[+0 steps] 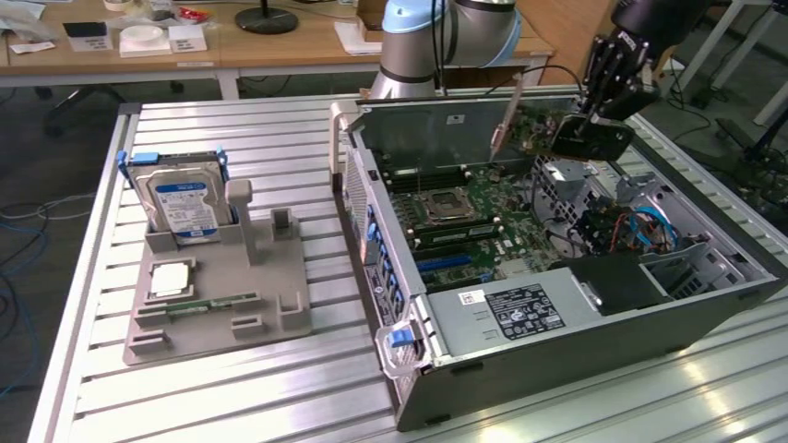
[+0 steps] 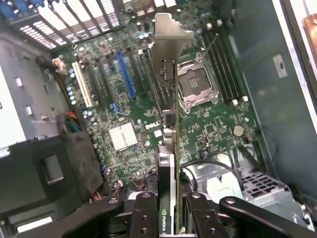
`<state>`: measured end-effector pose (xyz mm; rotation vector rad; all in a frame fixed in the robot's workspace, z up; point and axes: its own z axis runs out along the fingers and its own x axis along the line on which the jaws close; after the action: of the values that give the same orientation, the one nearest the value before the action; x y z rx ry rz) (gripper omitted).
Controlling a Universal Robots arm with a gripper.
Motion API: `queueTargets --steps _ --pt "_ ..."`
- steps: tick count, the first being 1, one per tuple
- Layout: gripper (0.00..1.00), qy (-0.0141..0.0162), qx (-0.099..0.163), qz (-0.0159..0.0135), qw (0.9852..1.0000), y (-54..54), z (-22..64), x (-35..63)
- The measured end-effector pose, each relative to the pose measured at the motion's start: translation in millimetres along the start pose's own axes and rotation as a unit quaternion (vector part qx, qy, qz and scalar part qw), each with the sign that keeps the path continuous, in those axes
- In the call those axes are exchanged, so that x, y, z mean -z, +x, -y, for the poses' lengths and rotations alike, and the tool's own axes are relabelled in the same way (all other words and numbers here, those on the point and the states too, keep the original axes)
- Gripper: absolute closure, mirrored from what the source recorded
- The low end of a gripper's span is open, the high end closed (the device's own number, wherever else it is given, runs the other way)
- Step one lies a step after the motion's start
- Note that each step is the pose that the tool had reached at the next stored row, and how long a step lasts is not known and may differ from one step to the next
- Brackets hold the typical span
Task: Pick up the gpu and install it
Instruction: 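Insert the gpu into the slot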
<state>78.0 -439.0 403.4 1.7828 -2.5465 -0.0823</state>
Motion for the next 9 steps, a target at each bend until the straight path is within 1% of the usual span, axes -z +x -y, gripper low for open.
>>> queueTargets --steps 4,9 --pt "0.74 -0.0001 0.027 -0.0016 0.9996 0.0 0.0 -0.3" --pt "0.74 -0.0002 0.058 -0.0036 0.9983 -0.2 0.0 -0.7"
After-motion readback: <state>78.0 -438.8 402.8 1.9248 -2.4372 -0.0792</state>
